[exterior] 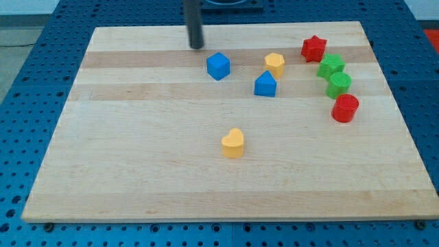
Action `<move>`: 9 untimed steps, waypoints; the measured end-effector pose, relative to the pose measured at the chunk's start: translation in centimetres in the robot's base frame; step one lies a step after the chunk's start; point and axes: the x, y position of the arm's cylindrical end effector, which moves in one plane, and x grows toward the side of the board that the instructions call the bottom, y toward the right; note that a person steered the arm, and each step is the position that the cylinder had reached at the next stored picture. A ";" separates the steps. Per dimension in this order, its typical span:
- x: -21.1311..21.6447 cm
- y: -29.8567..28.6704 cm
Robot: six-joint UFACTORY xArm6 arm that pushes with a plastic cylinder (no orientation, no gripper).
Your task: Adjust the red star
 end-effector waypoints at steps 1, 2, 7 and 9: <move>0.1 4.0; 2.6 4.9; 3.6 17.0; 3.6 20.4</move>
